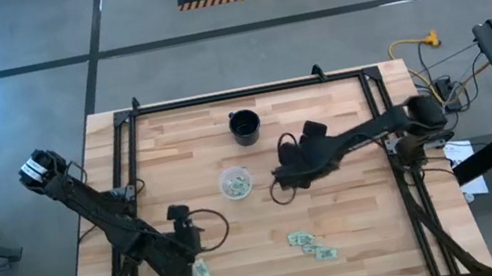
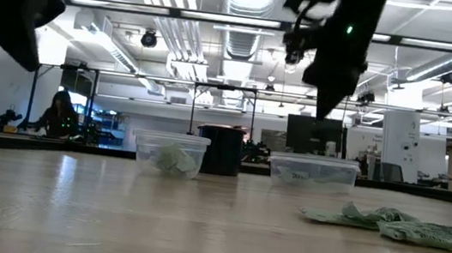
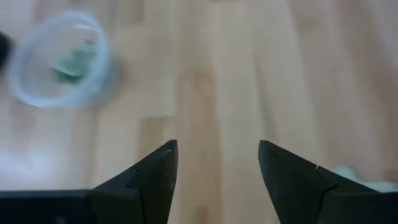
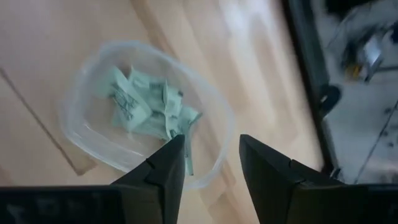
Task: Pick and place Stevia / Truvia into bins
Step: Put the green stevia packet into the left transparent container
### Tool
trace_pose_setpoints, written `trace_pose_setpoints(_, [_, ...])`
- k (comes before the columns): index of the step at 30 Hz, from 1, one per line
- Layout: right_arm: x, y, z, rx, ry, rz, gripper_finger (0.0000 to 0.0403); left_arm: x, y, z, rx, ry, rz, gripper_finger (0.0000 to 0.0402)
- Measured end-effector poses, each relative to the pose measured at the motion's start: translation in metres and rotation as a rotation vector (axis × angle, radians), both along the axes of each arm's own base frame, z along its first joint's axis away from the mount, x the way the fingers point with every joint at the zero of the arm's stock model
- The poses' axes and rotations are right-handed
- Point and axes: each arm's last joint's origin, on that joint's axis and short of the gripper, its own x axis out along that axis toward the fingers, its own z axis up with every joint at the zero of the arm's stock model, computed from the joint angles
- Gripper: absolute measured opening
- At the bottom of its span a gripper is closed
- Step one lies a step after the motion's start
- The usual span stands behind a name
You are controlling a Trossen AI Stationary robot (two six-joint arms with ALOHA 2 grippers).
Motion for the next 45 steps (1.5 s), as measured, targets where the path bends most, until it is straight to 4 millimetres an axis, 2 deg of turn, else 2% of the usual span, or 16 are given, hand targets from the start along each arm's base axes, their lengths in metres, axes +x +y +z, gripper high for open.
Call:
trace_pose_setpoints(7, [-0.022,0.045,0.030,-0.074,-0.175,0.134,0.0139,-0.001,-0.019,0.015,-0.161,0.061,-0.099,0.0208])
trace_pose_setpoints(11, [-0.034,0.067,0.034,-0.066,-0.288,0.202,0.0141,0.001,-0.033,0.013,-0.224,0.127,-0.117,0.0208])
trace_pose_setpoints(17, [-0.043,0.089,0.027,-0.037,-0.424,0.276,0.0138,0.013,-0.059,-0.002,-0.227,0.241,-0.113,0.0208])
trace_pose_setpoints(23, [-0.047,0.100,0.015,-0.038,-0.471,0.309,0.0132,0.015,-0.080,-0.011,-0.182,0.375,-0.012,0.0208])
trace_pose_setpoints(28, [-0.050,0.106,0.003,-0.027,-0.509,0.327,0.0133,0.013,-0.093,-0.013,-0.193,0.405,0.039,0.0208])
trace_pose_setpoints(39, [-0.057,0.116,-0.009,-0.031,-0.526,0.365,0.0127,0.014,-0.102,-0.040,-0.208,0.536,0.116,0.0208])
trace_pose_setpoints(45, [-0.056,0.120,-0.004,-0.028,-0.534,0.390,0.0127,0.015,-0.103,-0.042,-0.222,0.531,0.124,0.0208])
